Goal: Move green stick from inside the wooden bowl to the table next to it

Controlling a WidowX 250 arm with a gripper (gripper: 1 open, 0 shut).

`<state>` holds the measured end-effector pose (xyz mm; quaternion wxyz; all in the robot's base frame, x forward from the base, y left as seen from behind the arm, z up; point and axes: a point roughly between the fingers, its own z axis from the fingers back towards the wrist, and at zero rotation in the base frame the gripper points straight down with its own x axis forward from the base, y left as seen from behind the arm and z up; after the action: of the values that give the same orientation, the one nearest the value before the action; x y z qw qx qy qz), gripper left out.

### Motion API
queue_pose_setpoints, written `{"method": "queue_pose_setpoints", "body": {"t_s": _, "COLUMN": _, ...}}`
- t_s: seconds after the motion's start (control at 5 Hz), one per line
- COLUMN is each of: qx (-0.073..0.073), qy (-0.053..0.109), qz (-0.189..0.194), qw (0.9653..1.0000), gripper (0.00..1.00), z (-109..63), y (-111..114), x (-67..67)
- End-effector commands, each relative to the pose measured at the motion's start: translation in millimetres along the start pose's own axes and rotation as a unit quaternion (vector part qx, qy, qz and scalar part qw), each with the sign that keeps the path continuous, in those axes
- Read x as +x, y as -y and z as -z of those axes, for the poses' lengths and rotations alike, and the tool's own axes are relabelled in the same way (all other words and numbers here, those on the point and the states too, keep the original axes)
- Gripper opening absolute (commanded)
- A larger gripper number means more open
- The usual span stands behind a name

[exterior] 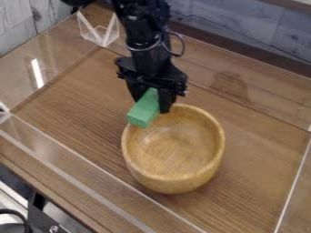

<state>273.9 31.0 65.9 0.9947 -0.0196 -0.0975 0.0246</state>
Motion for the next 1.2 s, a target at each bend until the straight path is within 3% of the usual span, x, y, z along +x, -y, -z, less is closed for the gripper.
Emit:
{"method": "queue_pose_setpoints", "body": {"t_s": 0.0, "qx": 0.015, "qy": 0.013, "qz": 0.009, "qw": 0.9998, "gripper": 0.0, "z": -4.1, "y": -25.5, "x": 5.1}}
{"method": "queue_pose_setpoints", "body": {"t_s": 0.4, "qx": 0.026, "qy": 0.004, "qz": 0.017, "qw": 0.9995, "gripper": 0.0, "z": -2.1, "y": -63.3, "x": -2.2}}
{"method": "queue_pose_setpoints", "body": {"t_s": 1.0, "qx": 0.02, "qy": -0.013, "qz": 0.013, "qw": 0.9996, "gripper": 0.0, "z": 1.0, "y": -55.7, "x": -9.6}}
